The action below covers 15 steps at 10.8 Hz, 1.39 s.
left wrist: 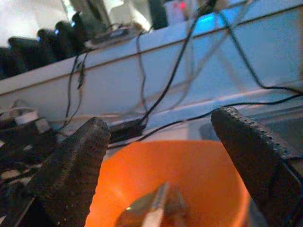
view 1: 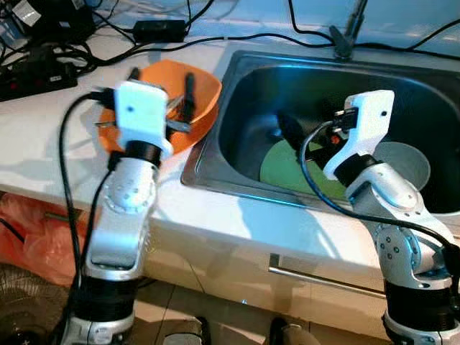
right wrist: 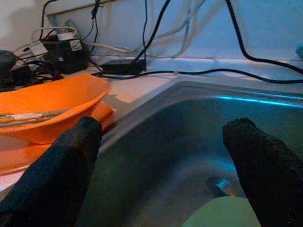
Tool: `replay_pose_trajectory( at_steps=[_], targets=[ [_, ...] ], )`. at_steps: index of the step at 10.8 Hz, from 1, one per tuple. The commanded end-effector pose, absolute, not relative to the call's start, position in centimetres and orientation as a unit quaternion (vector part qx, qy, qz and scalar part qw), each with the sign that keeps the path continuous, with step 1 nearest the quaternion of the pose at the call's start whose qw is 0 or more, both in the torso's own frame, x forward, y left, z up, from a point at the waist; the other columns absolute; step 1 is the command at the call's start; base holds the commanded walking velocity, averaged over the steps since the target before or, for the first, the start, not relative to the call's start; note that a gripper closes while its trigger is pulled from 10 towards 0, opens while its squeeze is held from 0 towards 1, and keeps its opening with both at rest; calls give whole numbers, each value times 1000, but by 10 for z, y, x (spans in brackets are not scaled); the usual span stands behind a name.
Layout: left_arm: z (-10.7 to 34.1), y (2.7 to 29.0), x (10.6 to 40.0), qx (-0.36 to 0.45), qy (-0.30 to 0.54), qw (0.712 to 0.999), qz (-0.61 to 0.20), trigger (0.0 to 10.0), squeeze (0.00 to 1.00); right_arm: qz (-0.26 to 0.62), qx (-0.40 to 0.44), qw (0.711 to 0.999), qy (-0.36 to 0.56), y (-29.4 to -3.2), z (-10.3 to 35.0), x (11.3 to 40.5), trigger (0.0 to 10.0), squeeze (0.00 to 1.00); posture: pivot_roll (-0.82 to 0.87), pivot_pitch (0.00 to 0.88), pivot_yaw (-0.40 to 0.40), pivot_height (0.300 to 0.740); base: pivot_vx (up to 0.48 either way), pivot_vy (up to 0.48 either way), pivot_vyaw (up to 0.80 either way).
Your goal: Kitchen organization
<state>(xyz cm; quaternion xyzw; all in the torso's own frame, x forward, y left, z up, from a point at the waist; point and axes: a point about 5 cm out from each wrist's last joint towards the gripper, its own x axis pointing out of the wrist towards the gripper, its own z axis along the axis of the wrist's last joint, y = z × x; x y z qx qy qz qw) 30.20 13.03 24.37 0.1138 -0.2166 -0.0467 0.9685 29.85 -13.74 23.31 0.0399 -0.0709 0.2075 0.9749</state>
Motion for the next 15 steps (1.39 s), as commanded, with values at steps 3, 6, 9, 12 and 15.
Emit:
replay_pose_trajectory(
  at_steps=[3,6,9,12,15],
  targets=[
    [247,121,294,114,-245,961,-61,10000,0,202,32,975,-85,-140,241,303,10000,0,36,134,28,740,0,0,0],
    [233,131,289,136,-243,960,-40,10000,0,198,26,976,-81,-144,241,302,10000,0,22,137,15,740,0,0,0],
    [221,133,288,141,-233,962,-35,10000,0,201,23,976,-82,-144,242,303,10000,0,18,139,8,740,0,0,0],
    [210,137,295,141,-211,967,-33,10000,0,231,28,970,-62,-138,239,298,10000,0,5,146,16,740,0,0,0],
    [206,136,301,149,-209,966,-33,10000,0,256,20,966,-43,-132,232,291,10000,0,-1,150,20,740,0,0,0]
  ],
)
